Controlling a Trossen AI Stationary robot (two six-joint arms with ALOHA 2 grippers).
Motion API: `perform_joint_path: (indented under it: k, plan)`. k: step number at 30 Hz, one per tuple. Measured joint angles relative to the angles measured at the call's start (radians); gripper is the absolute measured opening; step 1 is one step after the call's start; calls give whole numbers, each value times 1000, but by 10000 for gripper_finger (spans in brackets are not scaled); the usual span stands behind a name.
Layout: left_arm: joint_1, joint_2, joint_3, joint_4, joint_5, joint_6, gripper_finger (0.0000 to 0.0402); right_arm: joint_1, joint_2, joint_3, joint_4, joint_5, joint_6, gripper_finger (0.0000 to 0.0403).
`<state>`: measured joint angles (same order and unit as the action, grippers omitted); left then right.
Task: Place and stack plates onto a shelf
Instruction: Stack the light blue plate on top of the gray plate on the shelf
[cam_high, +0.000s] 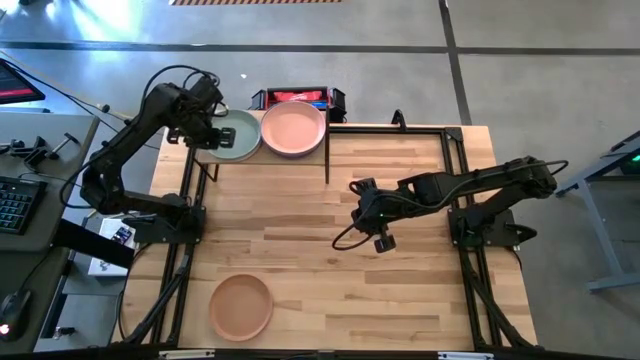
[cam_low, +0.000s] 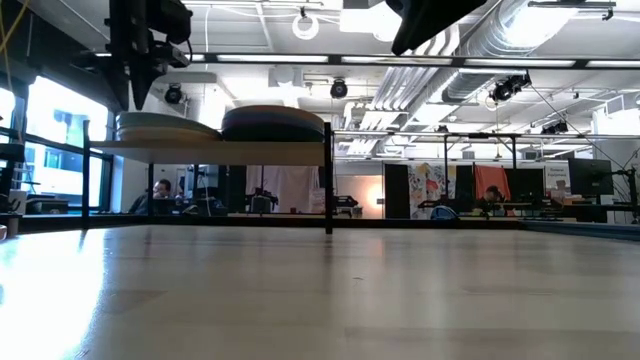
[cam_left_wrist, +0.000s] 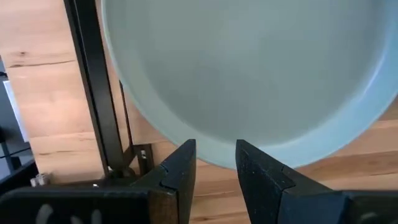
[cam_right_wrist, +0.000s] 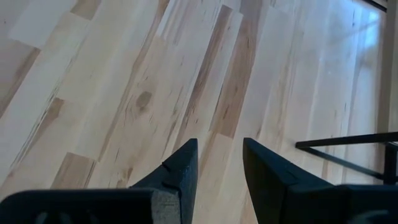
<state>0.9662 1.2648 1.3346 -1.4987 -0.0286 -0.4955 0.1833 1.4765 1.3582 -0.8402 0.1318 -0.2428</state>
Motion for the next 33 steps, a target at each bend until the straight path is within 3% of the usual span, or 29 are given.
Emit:
perform_joint_path:
  k: [11, 22, 33]
  plan:
    - [-53, -1, -2, -69, -27, -24, 103, 0, 0, 0, -1, 0, 4, 106]
    - [-59, -1, -115, -58, -81, -28, 103, 0, 0, 0, -1, 0, 11, 106]
    - [-58, -17, -116, -72, 10, -25, 103, -4, 0, 0, -2, 0, 0, 106]
